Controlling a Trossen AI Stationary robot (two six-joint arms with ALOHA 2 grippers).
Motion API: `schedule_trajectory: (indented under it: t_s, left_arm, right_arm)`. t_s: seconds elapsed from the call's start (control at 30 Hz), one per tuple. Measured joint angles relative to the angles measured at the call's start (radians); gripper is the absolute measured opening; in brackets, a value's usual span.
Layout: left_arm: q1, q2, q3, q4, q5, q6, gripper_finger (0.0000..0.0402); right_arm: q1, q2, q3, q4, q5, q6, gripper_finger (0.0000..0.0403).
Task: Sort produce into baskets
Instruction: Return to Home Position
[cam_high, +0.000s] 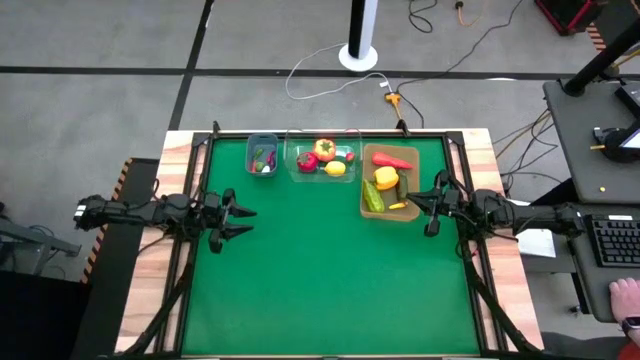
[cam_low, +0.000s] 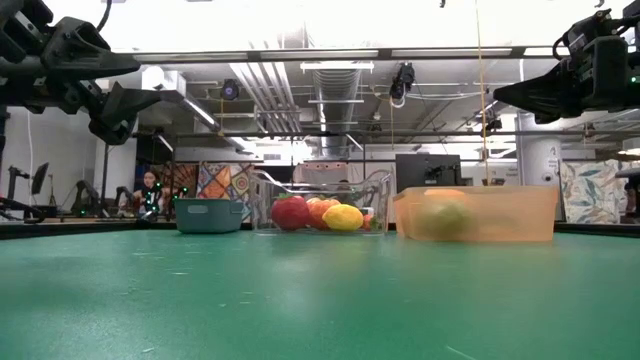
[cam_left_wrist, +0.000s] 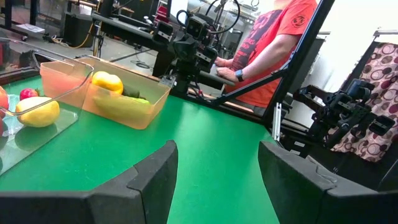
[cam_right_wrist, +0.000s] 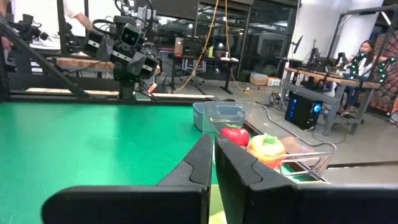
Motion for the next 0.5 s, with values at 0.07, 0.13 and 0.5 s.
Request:
schedule_trajectory:
  t_s: [0.07,0.13,0.5]
  left_arm:
    - [0.0,0.0,0.0,0.0,0.0,0.0,0.0206]
    - [0.0,0.0,0.0,0.0,0.0,0.0,0.0206]
    - [0.0,0.0,0.0,0.0,0.0,0.0,0.0206]
  right_arm:
    - [0.0,0.0,0.0,0.0,0.0,0.0,0.0013]
    - [0.0,0.0,0.0,0.0,0.0,0.0,0.0013]
    - [0.0,0.0,0.0,0.0,0.0,0.0,0.0013]
